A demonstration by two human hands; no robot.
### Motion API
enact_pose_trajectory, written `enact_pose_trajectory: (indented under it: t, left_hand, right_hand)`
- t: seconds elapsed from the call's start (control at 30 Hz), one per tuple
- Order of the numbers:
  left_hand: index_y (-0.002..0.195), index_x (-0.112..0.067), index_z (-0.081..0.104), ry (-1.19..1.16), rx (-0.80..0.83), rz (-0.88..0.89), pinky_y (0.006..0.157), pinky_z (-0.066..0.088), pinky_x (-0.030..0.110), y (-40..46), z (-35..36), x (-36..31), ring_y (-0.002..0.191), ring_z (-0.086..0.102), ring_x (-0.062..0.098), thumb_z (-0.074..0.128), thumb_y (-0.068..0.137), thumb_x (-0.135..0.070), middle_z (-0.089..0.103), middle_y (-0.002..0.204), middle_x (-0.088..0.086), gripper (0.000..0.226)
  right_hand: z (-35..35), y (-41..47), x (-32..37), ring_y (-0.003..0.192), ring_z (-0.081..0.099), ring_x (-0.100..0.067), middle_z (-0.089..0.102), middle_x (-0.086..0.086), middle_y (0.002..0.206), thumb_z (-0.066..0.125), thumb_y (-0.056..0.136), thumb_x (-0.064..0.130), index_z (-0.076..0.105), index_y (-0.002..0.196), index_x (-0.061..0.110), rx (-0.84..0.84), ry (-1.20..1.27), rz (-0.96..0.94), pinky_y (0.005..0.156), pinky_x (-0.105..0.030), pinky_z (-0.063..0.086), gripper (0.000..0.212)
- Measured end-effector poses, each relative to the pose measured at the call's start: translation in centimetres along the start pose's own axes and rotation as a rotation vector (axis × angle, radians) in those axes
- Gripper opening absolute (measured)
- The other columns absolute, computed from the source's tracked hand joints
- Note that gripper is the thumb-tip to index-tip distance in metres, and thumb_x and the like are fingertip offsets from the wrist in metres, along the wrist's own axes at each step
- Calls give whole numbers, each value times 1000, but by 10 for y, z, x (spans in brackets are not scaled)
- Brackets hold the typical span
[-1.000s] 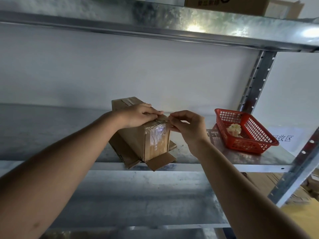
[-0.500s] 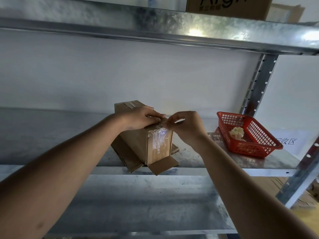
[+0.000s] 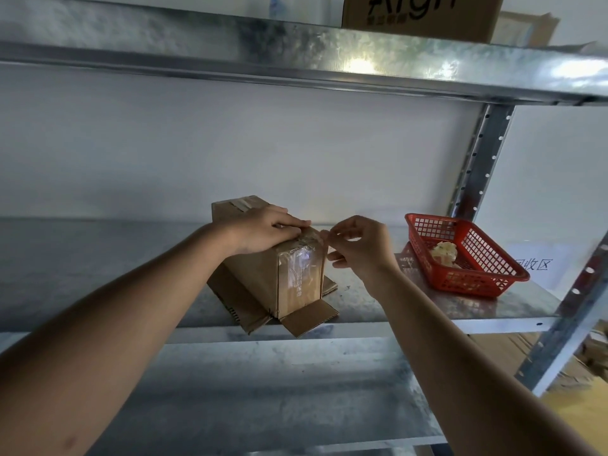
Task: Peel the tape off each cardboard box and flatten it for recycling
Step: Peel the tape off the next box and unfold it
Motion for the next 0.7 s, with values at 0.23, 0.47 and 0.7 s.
enact_pose_trajectory:
  t: [0.23,0.47,0.7]
  left_hand:
    - [125,-55,66,-57,-39,56,103,30,27,8,2,5,123,42,2,55,104,-48,55,123,-20,25]
    - [126,-52,68,-75,-58,80,108,34,34,12,4,8,131,42,4,58,97,-60,57,135,-15,32]
    - [116,-54,71,-29,-81,96,99,28,31,10,4,7,136,45,12,58,100,-55,56,138,-11,21]
  right_hand:
    - [8,-5,12,62,70,-11,72,6,66,84,83,47,82,79,25,-102,-326,-284,66,-34,58,22]
    - [17,-4,21,68,66,-8,73,6,77,84,85,25,81,81,20,-56,-523,-410,65,-29,54,7]
    - [23,-22,32,80,70,-11,73,5,87,67,98,21,71,89,18,-59,-309,-476,71,-32,58,11]
Point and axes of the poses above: each hand's wrist, its own y-axis towards the middle knuckle, its own z-axis out of the palm, x = y × z, the point moved 3 cm from there along y, towards the middle knuckle
